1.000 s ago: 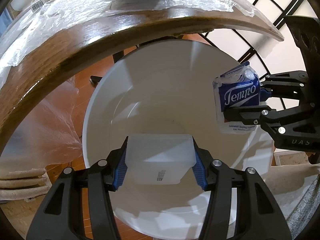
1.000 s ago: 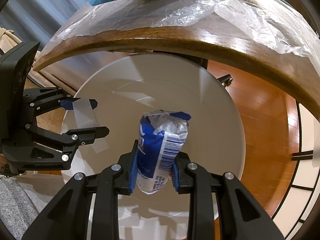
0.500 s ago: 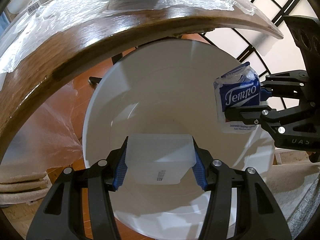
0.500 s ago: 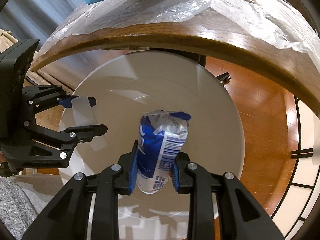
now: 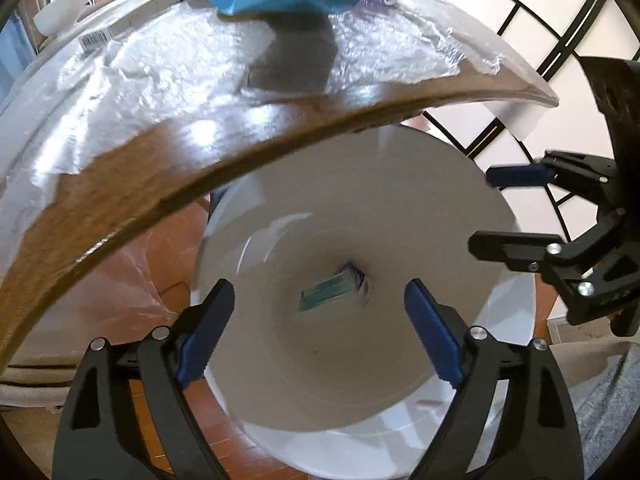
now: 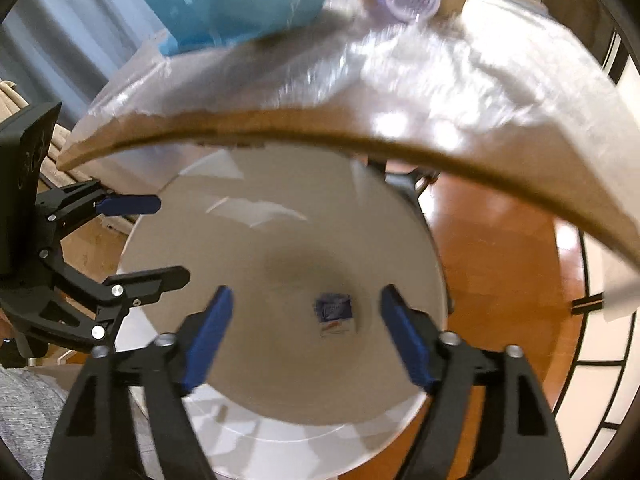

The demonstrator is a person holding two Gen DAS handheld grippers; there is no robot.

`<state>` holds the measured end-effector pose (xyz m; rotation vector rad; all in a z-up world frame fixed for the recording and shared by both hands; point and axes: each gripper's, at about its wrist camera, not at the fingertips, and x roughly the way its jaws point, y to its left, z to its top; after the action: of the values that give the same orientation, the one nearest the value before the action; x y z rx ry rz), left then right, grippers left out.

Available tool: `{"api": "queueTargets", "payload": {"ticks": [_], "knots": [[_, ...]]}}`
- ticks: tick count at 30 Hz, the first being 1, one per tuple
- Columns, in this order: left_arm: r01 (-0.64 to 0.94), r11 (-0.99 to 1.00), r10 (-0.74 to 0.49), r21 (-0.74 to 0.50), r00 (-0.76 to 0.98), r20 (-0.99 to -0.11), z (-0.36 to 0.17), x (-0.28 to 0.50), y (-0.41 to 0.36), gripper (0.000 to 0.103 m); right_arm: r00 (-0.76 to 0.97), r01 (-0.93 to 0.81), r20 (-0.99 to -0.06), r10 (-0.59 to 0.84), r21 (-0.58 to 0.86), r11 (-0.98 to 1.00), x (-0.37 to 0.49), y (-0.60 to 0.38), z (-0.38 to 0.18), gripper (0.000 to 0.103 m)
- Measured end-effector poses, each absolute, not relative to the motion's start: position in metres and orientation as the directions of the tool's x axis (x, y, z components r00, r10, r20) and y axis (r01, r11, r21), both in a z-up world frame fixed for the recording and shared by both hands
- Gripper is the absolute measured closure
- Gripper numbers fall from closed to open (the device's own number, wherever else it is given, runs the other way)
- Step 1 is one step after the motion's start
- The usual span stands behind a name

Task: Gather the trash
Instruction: 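Grasp the blue bag with the left tool while the right tool grasps the crumpled tissue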

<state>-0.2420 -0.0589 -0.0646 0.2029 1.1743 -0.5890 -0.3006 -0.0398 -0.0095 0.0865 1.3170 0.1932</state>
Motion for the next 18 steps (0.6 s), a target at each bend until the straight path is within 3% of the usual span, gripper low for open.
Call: {"api": "queueTargets", "payload": {"ticks": [7,8,9,10,12,18], "knots": [[0.549,0.822,-0.393,-0.15,0.356,-0.848,-0.004,-0.254,-0.045,0.015,0.398,-0.096,-0.916,0.053,0.015,0.995,-0.301,-0.036,0.051,0.004],[0.551,0.822,-0.405,-0.144,0.388,-0.828,0.008,-0.255,-0.041,0.013,0.446,-0.09,-0.894,0.033,-0.009,0.996,-0.3,-0.036,0.065,0.004],[0.549,0.825,-0.414,-0.135,0.424,-0.806,0.021,-0.257,-0.038,0.004,0.483,-0.081,-0.875,0.022,-0.02,0.996,-0.297,-0.037,0.076,0.004],[0.541,0.832,-0.422,-0.121,0.476,-0.771,0.037,-0.258,-0.033,0.001,0.526,-0.063,-0.851,0.012,-0.024,0.998,-0.295,-0.04,0.088,0.004],[0.519,0.848,-0.434,-0.105,0.567,-0.7,0.063,-0.259,-0.024,0.001,0.573,-0.022,-0.819,-0.012,-0.03,0.999,-0.291,-0.048,0.101,0.004],[0.5,0.849,-0.477,-0.17,0.588,-0.653,0.083,-0.228,-0.022,0.001,0.618,0.053,-0.782,-0.075,-0.053,0.997,-0.253,-0.069,0.117,0.004]]}}
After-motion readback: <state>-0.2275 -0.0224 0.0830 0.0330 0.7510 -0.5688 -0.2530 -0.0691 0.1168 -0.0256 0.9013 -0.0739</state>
